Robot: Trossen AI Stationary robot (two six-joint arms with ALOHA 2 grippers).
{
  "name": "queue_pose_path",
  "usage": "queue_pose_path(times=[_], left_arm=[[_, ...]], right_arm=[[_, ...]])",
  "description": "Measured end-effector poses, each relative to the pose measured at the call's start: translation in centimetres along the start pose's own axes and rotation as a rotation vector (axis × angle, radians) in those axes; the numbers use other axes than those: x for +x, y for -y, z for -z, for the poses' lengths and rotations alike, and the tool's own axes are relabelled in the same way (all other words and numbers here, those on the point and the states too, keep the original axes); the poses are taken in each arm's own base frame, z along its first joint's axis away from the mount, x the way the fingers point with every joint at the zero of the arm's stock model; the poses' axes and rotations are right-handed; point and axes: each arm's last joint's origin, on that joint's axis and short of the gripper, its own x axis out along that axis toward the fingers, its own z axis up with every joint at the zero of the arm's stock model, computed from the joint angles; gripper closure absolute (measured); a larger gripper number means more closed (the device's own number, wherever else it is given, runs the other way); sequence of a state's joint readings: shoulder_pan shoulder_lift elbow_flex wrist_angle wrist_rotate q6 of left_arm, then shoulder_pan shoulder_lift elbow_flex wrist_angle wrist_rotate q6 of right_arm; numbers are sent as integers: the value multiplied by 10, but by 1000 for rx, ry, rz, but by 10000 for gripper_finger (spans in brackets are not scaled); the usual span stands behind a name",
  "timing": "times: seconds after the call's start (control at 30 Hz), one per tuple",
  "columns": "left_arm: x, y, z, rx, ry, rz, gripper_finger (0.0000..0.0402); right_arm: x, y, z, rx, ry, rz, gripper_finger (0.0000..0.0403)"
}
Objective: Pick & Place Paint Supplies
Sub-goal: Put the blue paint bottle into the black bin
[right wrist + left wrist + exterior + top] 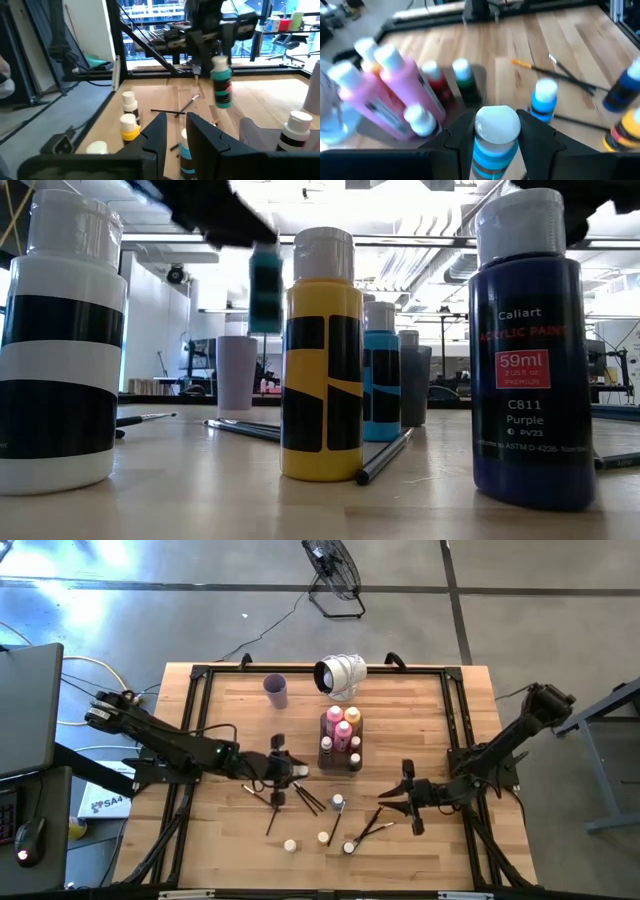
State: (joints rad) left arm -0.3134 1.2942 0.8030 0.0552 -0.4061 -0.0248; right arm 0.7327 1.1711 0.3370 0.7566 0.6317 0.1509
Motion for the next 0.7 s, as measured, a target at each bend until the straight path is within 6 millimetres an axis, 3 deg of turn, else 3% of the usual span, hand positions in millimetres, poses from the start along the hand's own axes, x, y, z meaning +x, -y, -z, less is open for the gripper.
queue_pose_path(times=[0.2, 0.53, 0.7], left_arm=[[2, -18, -21, -19, 23, -76, 275], [14, -65, -28, -183, 74, 11, 275], [19, -75, -30, -201, 118, 42, 275]], right_arm=[[-15, -8, -3, -11, -4, 13, 339], [-33, -22, -2, -32, -10, 20, 339], [-36, -25, 0, -44, -15, 19, 339]])
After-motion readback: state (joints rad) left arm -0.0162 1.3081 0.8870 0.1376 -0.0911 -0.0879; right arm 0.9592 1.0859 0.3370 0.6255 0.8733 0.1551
